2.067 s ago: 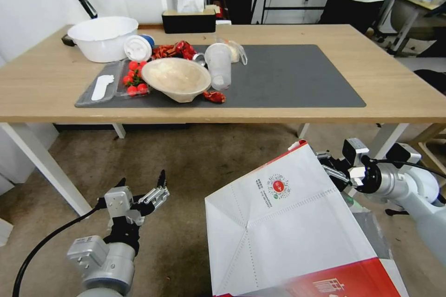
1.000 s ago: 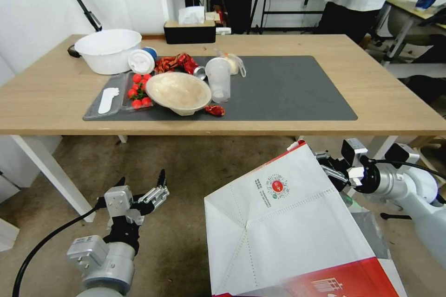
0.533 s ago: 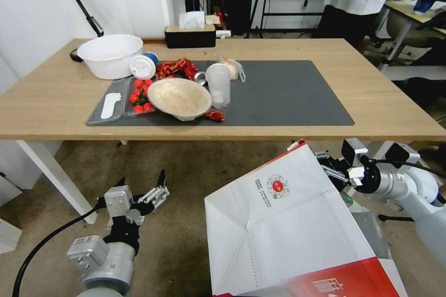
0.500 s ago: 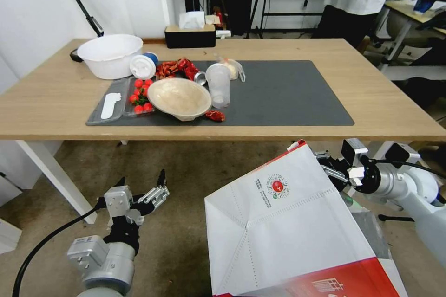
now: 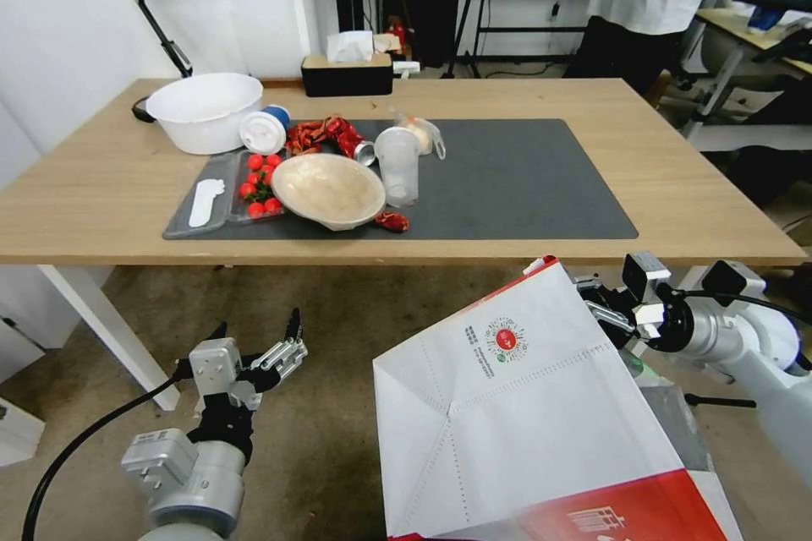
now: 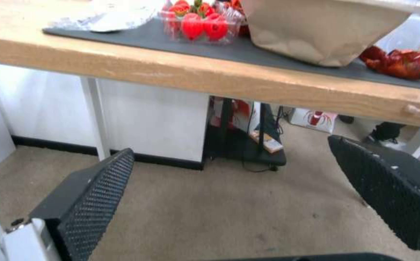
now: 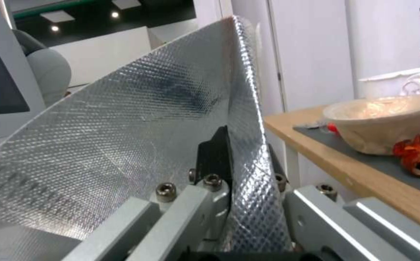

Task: Pick up the food delivery bag from the floor and place it on the table.

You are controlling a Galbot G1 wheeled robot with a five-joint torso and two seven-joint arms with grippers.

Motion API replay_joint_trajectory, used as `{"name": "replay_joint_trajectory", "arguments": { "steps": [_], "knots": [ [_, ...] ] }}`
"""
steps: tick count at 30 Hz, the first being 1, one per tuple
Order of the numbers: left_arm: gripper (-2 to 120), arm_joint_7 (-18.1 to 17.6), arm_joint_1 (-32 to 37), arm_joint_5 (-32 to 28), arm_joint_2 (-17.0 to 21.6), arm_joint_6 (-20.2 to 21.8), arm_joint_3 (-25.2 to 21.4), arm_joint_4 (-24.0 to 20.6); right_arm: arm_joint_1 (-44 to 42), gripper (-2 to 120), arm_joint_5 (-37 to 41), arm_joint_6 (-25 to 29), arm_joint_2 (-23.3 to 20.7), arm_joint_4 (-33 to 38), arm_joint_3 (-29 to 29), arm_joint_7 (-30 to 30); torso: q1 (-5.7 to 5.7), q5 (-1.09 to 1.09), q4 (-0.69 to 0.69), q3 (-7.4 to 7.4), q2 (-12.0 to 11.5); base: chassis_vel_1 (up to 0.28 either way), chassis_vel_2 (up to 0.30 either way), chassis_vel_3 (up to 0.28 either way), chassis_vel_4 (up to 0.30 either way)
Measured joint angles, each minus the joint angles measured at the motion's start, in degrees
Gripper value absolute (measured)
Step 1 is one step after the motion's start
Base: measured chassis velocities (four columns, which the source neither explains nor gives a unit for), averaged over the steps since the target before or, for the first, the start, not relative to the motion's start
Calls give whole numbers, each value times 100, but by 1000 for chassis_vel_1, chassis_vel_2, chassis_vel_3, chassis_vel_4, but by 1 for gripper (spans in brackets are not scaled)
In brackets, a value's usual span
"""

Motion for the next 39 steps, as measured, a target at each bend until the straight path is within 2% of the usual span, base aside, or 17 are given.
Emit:
{"name": "replay_joint_trajectory", "arguments": {
  "steps": [7, 20, 22, 39],
  "knots": [
    [100, 2, 5, 15, -24, -1, 15, 0, 5, 0, -8, 3, 3, -6, 0, -10, 124, 0, 0, 180, 305, 0, 0, 0, 0],
    [100, 2, 19, 15, -24, -28, 3, 0, 29, 0, -24, 4, 18, -16, -26, -29, 285, 0, 0, 399, 685, 0, 0, 0, 0],
    [100, 3, 23, 21, -23, -29, 13, 0, 12, 0, -28, 7, 24, -16, -26, -29, 363, 0, 0, 504, 868, 0, 0, 0, 0],
    [100, 73, 34, 12, -5, -40, -4, 0, 2, 0, -24, 11, 19, -1, -20, -15, 555, 0, 0, 758, 1314, 0, 0, 0, 0]
  ]
}}
